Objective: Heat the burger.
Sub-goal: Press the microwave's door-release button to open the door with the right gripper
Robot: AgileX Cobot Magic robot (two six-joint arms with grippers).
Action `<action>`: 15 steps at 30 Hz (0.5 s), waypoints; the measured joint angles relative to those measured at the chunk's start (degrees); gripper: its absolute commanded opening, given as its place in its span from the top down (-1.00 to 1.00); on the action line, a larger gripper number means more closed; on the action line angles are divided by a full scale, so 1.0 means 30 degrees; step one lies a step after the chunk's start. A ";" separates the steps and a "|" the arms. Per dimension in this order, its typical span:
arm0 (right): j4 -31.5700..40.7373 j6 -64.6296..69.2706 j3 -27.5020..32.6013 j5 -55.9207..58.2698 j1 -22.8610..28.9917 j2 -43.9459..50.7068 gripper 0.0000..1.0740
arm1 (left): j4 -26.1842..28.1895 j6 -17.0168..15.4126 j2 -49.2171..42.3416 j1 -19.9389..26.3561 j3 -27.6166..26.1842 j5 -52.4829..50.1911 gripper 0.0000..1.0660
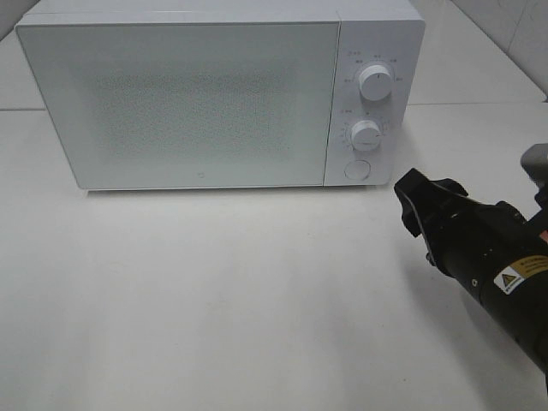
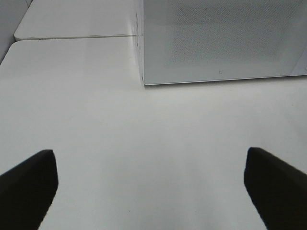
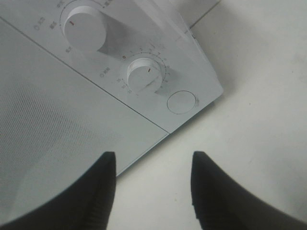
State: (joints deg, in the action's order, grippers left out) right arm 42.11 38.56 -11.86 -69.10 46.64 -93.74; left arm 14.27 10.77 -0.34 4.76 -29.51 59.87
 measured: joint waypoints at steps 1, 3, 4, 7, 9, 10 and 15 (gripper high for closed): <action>0.0000 0.0000 0.0000 0.0000 0.0000 0.0000 0.24 | 0.0000 0.0000 0.0000 0.0000 0.0000 0.0000 -0.84; 0.0000 0.3361 0.0000 0.0000 0.0000 0.0000 0.39 | 0.0000 0.0000 0.0000 0.0000 0.0000 0.0000 -0.84; 0.0000 0.3361 0.0000 0.0000 0.0000 0.0000 0.39 | 0.0000 0.0000 0.0000 0.0000 0.0000 0.0000 -0.84; 0.0000 0.5806 0.0000 0.0000 0.0000 0.0000 0.58 | 0.0000 0.0000 0.0000 0.0000 0.0000 0.0000 -0.84; 0.0000 0.7468 0.0000 0.0000 0.0000 0.0000 0.61 | 0.0000 0.0000 0.0000 0.0000 0.0000 0.0000 -0.84; 0.0000 0.8251 0.0000 0.0000 0.0000 0.0000 0.69 | 0.0000 0.0000 0.0000 0.0000 0.0000 0.0000 -0.84; 0.0000 1.1077 0.0000 0.0019 0.0000 0.0000 0.96 | 0.0000 0.0000 0.0000 0.0000 0.0000 0.0000 -0.84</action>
State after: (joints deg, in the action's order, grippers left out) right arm 42.11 71.79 -11.86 -69.04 46.64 -93.74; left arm 14.27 10.77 -0.34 4.76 -29.51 59.87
